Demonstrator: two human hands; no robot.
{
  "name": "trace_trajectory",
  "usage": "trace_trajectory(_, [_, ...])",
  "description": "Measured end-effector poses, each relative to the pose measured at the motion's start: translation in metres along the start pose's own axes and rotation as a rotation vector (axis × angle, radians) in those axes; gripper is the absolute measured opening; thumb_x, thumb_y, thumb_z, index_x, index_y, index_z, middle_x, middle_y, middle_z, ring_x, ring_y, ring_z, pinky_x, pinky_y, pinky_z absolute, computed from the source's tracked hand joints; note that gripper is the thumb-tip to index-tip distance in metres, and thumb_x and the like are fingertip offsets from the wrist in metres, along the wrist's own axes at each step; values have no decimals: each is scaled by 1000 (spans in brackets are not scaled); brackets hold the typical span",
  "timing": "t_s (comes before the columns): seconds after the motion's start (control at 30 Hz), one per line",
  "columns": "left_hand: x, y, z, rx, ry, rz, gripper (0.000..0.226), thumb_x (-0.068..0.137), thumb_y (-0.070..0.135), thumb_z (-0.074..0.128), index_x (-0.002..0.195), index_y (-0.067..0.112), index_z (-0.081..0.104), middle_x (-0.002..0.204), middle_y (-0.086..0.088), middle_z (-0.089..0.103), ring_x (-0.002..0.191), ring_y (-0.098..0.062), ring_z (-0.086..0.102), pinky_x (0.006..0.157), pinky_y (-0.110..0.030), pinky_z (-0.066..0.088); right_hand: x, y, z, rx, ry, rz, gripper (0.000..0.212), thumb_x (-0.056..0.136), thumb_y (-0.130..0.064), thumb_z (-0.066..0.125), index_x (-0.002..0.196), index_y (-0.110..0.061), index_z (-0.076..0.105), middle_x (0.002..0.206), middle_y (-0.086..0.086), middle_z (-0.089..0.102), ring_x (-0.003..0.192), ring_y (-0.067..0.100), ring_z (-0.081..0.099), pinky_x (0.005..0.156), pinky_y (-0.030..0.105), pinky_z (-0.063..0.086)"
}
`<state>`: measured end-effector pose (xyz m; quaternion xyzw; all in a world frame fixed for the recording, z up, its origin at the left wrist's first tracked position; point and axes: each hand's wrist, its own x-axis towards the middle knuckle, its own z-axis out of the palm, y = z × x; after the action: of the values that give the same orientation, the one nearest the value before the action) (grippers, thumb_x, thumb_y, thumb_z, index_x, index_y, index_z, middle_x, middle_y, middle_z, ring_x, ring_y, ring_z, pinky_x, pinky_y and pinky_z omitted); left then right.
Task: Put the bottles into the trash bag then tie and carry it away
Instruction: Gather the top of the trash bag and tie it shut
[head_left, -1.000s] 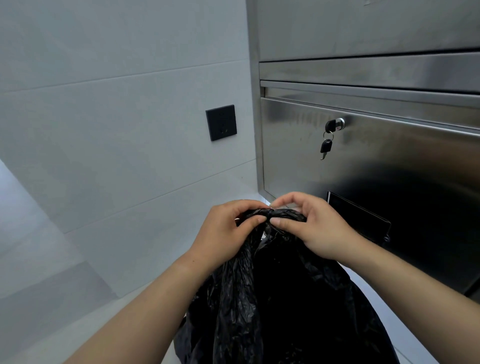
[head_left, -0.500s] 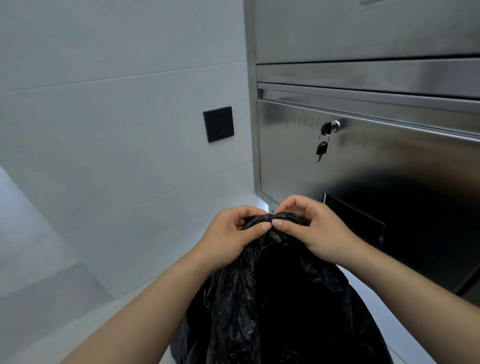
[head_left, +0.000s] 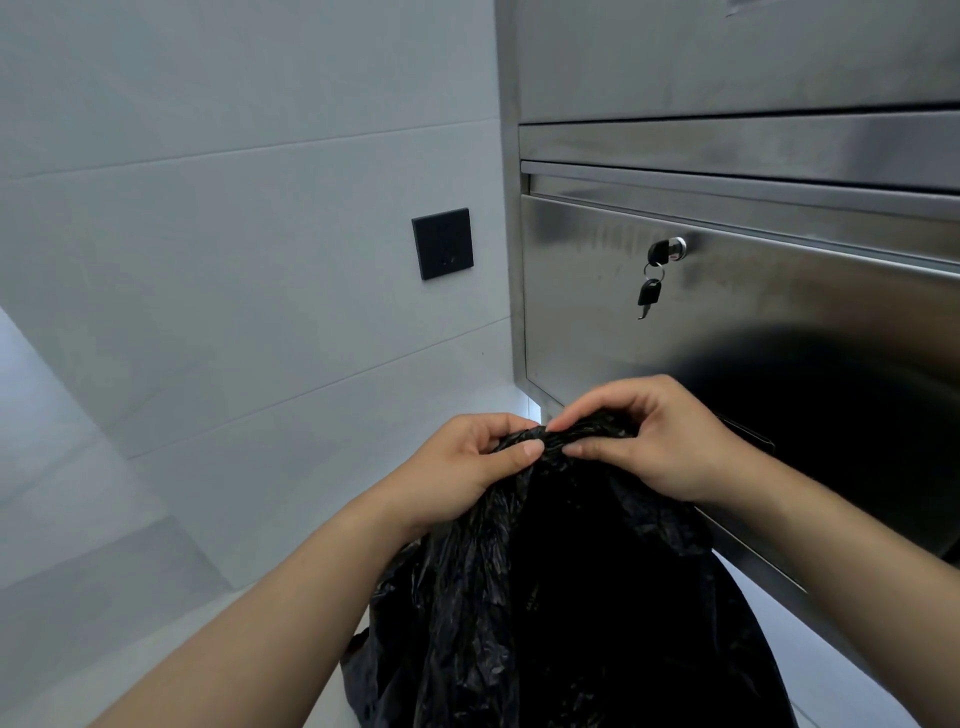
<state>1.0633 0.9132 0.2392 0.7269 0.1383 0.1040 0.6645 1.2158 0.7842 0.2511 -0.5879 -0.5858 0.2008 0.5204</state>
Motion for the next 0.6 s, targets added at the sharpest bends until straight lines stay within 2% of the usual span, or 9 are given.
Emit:
trace_trajectory(0.1, [1,1,1,-126,6,-3,15,89,12,55,97,14,67,85,-4,70,75,-15,66,73,-23,54,1,1,2,104,-3,0,26,75,4,70,86,-19,70,82,-9,74,78,3,67,75,13,48])
trace_trajectory(0.17, [2,0,1,-125,55,23,14,89,11,57,96,15,69,84,-4,72,75,-14,67,71,-22,54,-1,5,4,196,-8,36,23,77,3,66,88,-17,68,84,-7,73,82,5,66,78,16,48])
trace_trajectory(0.3, [4,-3,5,-22,166,144,16,84,8,63,95,16,71,85,-1,74,79,-12,68,73,-19,53,-3,10,6,325,-17,106,16,79,-3,63,89,-15,64,87,0,71,81,12,64,79,21,50])
trace_trajectory(0.4, [7,-3,8,48,232,253,19,83,6,64,96,18,70,92,1,74,88,-12,68,82,-22,52,-2,10,9,391,40,126,19,82,0,60,89,-16,64,84,2,71,77,13,64,75,21,52])
trace_trajectory(0.5, [7,-3,8,142,262,312,25,83,8,66,105,19,69,105,0,73,98,-12,68,90,-25,51,-1,8,11,456,100,153,19,83,1,59,90,-16,65,81,2,71,73,12,66,70,21,53])
trace_trajectory(0.6, [6,-4,5,284,266,357,37,81,12,70,113,30,66,111,9,70,103,-6,65,91,-22,50,-2,8,12,542,132,207,19,83,-1,58,89,-17,67,82,3,72,71,14,67,66,23,55])
